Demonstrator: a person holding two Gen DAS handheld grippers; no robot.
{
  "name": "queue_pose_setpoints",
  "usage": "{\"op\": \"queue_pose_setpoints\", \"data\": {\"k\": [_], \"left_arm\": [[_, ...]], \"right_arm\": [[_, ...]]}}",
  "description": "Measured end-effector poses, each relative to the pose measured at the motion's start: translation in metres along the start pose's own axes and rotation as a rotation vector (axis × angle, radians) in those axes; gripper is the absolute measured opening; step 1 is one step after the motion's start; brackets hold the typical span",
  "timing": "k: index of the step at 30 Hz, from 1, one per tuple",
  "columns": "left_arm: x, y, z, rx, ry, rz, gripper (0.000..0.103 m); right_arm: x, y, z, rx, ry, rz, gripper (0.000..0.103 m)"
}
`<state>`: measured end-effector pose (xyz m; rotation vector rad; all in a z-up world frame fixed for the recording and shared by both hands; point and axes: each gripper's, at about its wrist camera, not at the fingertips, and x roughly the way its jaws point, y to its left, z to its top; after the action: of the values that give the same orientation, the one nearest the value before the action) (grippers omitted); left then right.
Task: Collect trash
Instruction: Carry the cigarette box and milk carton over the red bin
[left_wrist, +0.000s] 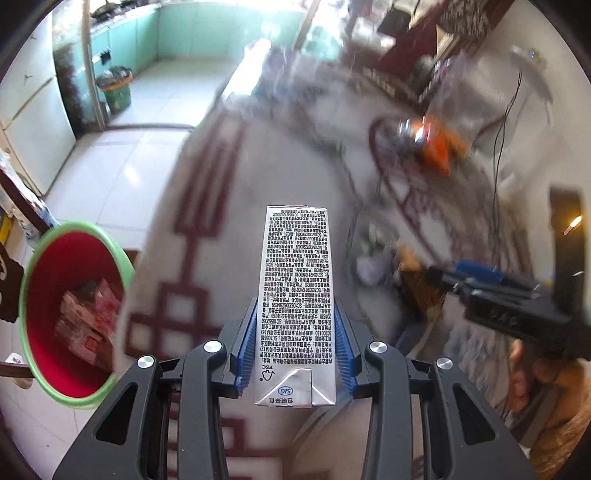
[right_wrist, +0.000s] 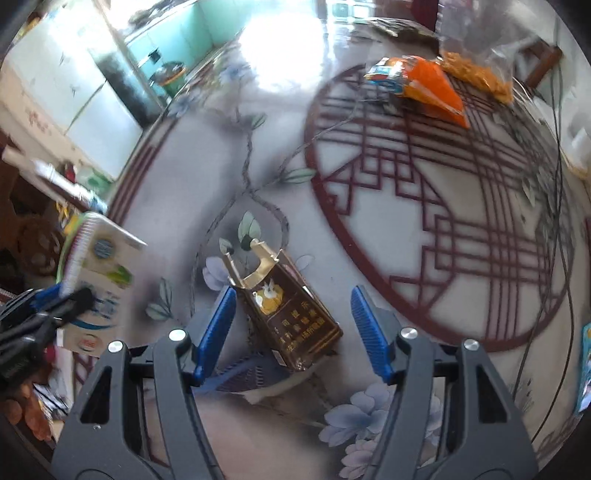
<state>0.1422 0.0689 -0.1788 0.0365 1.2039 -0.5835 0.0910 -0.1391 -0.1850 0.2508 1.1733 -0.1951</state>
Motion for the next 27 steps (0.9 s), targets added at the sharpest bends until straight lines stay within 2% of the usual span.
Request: {"op": "queue_pose_setpoints", "data": {"k": [2,4,6,9,13,15,17,19,20,21,25,27], "left_arm": [[0.012,0.000,-0.002,-0.005,0.031,0.005,0.039],[0.014,0.000,-0.003,-0.016,0.034,0.018,0.057],[0.009,0.000,0.000,-0.027,0.009,0.025,0.066],[0.004,-0.003,0.007,-0.032,-0.016,0.033,0.068],[0.019,-0.011,0.012,-0.018,0.028,0.055,0.067],[0.016,-0.013,0.010,-0.037,0.033,0.041,0.067],[0.004,-0.016,0.010,-0.042,0.002,0.020,0.068],[0.005,-0.019,0.011,-0.013,-0.005,0.053,0.068],[0.010,-0.019,0.011,-0.005,0.013,0.067,0.067],[0.014,-0.018,0.010,-0.010,0.027,0.072,0.065],[0.017,-0.017,0.006,-0.015,0.029,0.072,0.038],[0.014,-0.016,0.005,-0.011,0.019,0.068,0.036]], "right_arm": [[0.005,0.008,-0.002,-0.053,0.011,-0.018,0.062],[0.007,0.013,-0.005,-0.097,0.020,-0.032,0.059],[0.007,0.013,-0.006,-0.104,0.022,-0.021,0.057],[0.010,0.007,-0.006,-0.087,0.031,-0.007,0.058],[0.024,0.010,-0.004,-0.103,0.068,-0.007,0.057],[0.024,0.010,-0.004,-0.103,0.070,0.000,0.057],[0.022,0.007,-0.004,-0.089,0.058,0.011,0.057],[0.026,0.004,-0.003,-0.076,0.065,0.013,0.057],[0.029,0.005,-0.003,-0.080,0.074,0.010,0.055],[0.031,0.006,-0.002,-0.086,0.079,0.010,0.046],[0.030,0.010,-0.002,-0.103,0.067,0.017,0.039],[0.024,0.012,-0.002,-0.091,0.050,0.024,0.038]]}}
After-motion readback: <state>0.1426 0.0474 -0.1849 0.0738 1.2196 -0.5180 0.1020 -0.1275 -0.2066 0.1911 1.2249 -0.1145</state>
